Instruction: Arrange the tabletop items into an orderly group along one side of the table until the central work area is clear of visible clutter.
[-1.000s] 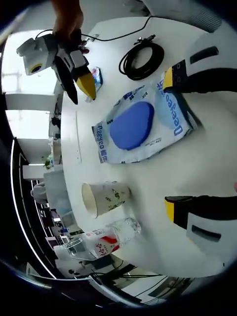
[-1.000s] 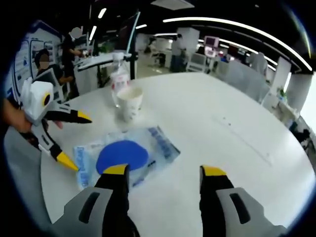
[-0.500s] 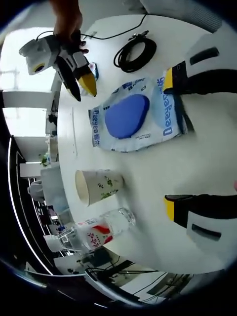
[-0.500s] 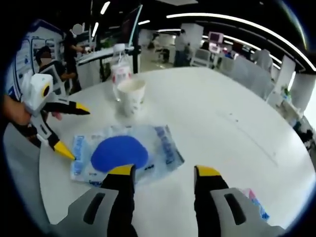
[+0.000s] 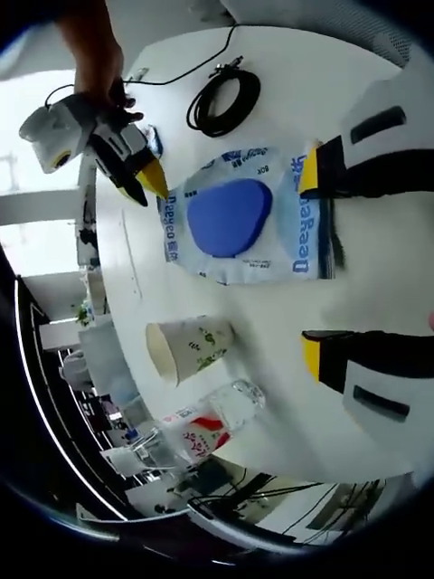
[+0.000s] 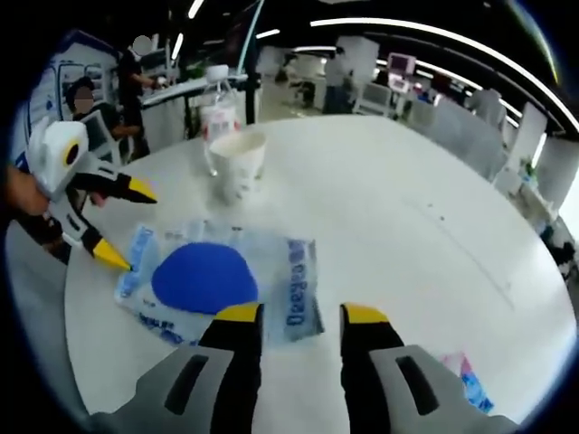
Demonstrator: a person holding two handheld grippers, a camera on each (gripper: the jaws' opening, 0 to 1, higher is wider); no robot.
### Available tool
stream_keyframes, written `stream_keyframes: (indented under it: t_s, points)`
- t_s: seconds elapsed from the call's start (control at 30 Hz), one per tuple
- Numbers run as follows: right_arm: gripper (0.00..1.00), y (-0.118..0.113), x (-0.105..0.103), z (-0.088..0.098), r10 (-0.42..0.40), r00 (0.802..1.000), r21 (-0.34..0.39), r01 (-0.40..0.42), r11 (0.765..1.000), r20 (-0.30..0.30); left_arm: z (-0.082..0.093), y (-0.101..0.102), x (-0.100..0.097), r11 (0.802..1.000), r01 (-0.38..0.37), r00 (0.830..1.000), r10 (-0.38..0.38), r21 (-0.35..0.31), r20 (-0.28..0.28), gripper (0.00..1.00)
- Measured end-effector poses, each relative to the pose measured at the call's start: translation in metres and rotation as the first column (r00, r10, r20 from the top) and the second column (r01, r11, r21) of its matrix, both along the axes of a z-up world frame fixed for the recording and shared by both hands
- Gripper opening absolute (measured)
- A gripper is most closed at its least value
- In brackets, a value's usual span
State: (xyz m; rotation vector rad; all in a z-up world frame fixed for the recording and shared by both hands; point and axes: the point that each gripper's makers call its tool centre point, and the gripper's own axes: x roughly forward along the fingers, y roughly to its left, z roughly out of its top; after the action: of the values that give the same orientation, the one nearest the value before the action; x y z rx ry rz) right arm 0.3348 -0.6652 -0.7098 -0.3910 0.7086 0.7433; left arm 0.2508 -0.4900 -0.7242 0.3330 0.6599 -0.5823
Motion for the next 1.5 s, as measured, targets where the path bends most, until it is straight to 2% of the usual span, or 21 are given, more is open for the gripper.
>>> stream_keyframes:
  t_s: [0.27,0.47,0.57,0.67,0.73,0.77,0.83,0.93,1.03,1.13,1.23,1.37,1.5]
  points:
    - [0.2,-0.002,-0.006,-0.011,-0.004,0.999,-0.001,0.004,1.0,-0.051,-0.001,0.004,0.004,0.999,0.001,1.0,-0.002,0.04,0.009,0.41]
    - [0.04,-0.001,-0.017,-0.019,-0.007,0.994,0.01,0.009,1.0,-0.111,-0.003,0.012,0.008,0.998,-0.039,0.999,0.039,0.05,-0.01,0.38]
    - [0.03,-0.002,-0.02,-0.02,-0.031,0.991,0.021,0.034,0.999,-0.132,-0.002,0.016,0.01,0.996,-0.073,0.997,0.073,0.046,-0.011,0.37]
    - [0.02,-0.002,-0.025,-0.02,-0.046,0.987,0.027,0.051,0.998,-0.152,-0.003,0.02,0.01,0.99,-0.14,0.99,0.14,0.01,-0.033,0.37]
    - [0.02,-0.003,-0.028,-0.02,-0.082,0.98,0.038,0.091,0.995,-0.183,-0.004,0.021,0.008,0.98,-0.196,0.979,0.193,-0.03,-0.064,0.36]
    - [0.01,-0.002,-0.027,-0.018,-0.09,0.98,0.056,0.101,0.993,-0.179,-0.007,0.023,0.004,0.967,-0.247,0.965,0.24,-0.056,-0.11,0.36]
    - [0.01,-0.003,-0.029,-0.019,-0.09,0.979,0.046,0.1,0.994,-0.182,-0.008,0.022,0.003,0.953,-0.286,0.953,0.272,-0.099,-0.134,0.34]
    - [0.01,-0.003,-0.031,-0.017,-0.092,0.979,0.045,0.102,0.994,-0.181,-0.009,0.022,0.002,0.951,-0.293,0.95,0.278,-0.097,-0.139,0.33]
    - [0.01,-0.003,-0.034,-0.018,-0.099,0.977,0.043,0.109,0.993,-0.188,-0.009,0.017,-0.001,0.948,-0.297,0.946,0.276,-0.113,-0.171,0.26]
    - [0.0,-0.003,-0.04,-0.017,-0.111,0.973,0.05,0.124,0.991,-0.202,-0.011,0.011,-0.005,0.941,-0.313,0.936,0.283,-0.13,-0.209,0.19]
    - [0.01,-0.002,-0.045,-0.016,-0.087,0.975,0.056,0.1,0.993,-0.204,-0.015,0.008,-0.008,0.931,-0.339,0.923,0.301,-0.135,-0.24,0.18]
    - [0.03,-0.004,-0.045,-0.016,-0.079,0.975,0.058,0.093,0.994,-0.208,-0.015,0.007,-0.007,0.928,-0.348,0.92,0.309,-0.137,-0.242,0.16]
    - [0.06,-0.004,-0.048,-0.024,-0.077,0.972,0.045,0.089,0.995,-0.221,-0.015,0.006,-0.006,0.933,-0.338,0.922,0.302,-0.123,-0.242,0.14]
